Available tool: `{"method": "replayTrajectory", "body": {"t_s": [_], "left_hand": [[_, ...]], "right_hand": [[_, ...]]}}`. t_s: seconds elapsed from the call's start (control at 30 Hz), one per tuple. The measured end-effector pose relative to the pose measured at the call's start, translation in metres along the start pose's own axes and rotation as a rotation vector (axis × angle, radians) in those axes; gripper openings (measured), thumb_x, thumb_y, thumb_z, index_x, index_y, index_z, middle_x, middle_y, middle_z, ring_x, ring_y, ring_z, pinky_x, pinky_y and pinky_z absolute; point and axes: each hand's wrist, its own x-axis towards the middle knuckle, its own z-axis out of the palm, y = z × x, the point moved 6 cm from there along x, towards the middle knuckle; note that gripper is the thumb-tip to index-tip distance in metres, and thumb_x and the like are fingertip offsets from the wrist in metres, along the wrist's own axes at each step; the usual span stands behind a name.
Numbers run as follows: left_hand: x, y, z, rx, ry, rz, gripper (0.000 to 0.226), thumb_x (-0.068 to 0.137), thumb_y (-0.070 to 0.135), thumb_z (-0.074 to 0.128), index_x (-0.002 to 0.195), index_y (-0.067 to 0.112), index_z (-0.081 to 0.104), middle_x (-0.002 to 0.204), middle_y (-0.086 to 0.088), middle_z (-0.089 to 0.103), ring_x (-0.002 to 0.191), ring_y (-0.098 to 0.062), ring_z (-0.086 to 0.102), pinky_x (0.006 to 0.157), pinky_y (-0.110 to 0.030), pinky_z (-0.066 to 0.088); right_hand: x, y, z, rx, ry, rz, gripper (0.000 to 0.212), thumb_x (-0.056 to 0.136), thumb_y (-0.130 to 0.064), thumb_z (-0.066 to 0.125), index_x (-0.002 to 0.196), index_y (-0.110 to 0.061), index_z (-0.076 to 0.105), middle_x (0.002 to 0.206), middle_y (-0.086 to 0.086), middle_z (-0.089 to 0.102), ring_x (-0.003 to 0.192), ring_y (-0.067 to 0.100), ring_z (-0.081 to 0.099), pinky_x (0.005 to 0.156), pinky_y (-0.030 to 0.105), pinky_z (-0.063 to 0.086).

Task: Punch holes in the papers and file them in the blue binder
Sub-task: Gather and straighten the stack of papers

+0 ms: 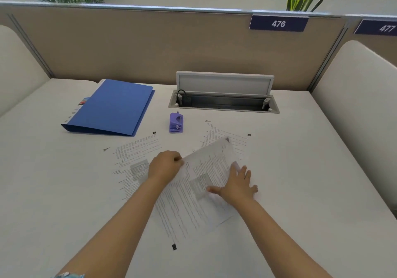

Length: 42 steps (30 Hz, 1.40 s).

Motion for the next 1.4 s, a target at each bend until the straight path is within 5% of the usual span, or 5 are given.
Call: {"method": "replayTrajectory", "body": {"t_s": [0.27, 0.53, 0.73, 0.97, 1.4], "left_hand": [[-0.042, -0.049, -0.043, -0.778, 0.307, -0.289, 0.012, 0.088, 0.016, 0.06, 0.084, 0.006, 0.064, 0.08, -0.006, 0.061, 0.071, -0.013, 0.051, 0.064, -0.022, 0.042], [-0.053, -0.092, -0.028, -0.978, 0.211, -0.469, 0.012, 0.09, 0.017, 0.058, 0.083, 0.008, 0.064, 0.093, -0.008, 0.067, 0.085, -0.024, 0.06, 0.082, -0.04, 0.053], [-0.039, -0.14, -0.041, -0.361, 0.143, -0.492, 0.05, 0.09, 0.039, 0.054, 0.129, 0.008, 0.048, 0.13, -0.013, 0.053, 0.116, -0.028, 0.051, 0.093, -0.036, 0.045], [-0.036, -0.173, -0.018, 0.169, -0.26, -0.661, 0.137, 0.061, 0.08, 0.055, 0.147, 0.001, -0.016, 0.156, -0.02, -0.016, 0.146, -0.032, -0.013, 0.116, -0.05, 0.011], [-0.004, -0.169, -0.026, 0.272, -0.298, -0.291, 0.118, 0.064, 0.057, 0.075, 0.15, 0.02, 0.003, 0.157, -0.014, 0.009, 0.144, -0.032, 0.013, 0.111, -0.045, 0.029]], "right_hand": [[0.002, -0.016, -0.026, 0.876, 0.119, -0.024, 0.114, 0.072, -0.053, 0.071, 0.151, -0.017, -0.002, 0.158, 0.008, 0.016, 0.144, 0.027, 0.021, 0.116, 0.045, 0.024], [-0.016, -0.049, -0.004, 1.033, -0.044, -0.052, 0.016, 0.088, -0.013, 0.063, 0.102, -0.007, 0.066, 0.09, 0.004, 0.067, 0.079, 0.02, 0.064, 0.068, 0.03, 0.052], [-0.021, -0.057, -0.017, 0.801, 0.21, -0.113, 0.009, 0.086, -0.016, 0.061, 0.083, -0.009, 0.066, 0.086, 0.01, 0.068, 0.078, 0.027, 0.062, 0.069, 0.034, 0.05], [-0.028, -0.055, -0.031, 0.866, 0.328, -0.109, 0.006, 0.087, -0.013, 0.061, 0.083, -0.01, 0.064, 0.087, 0.011, 0.066, 0.081, 0.03, 0.061, 0.074, 0.038, 0.049], [-0.036, -0.059, -0.009, 0.933, 0.272, -0.056, 0.007, 0.087, -0.013, 0.063, 0.091, -0.007, 0.065, 0.087, 0.008, 0.067, 0.076, 0.025, 0.063, 0.068, 0.032, 0.051]]}}
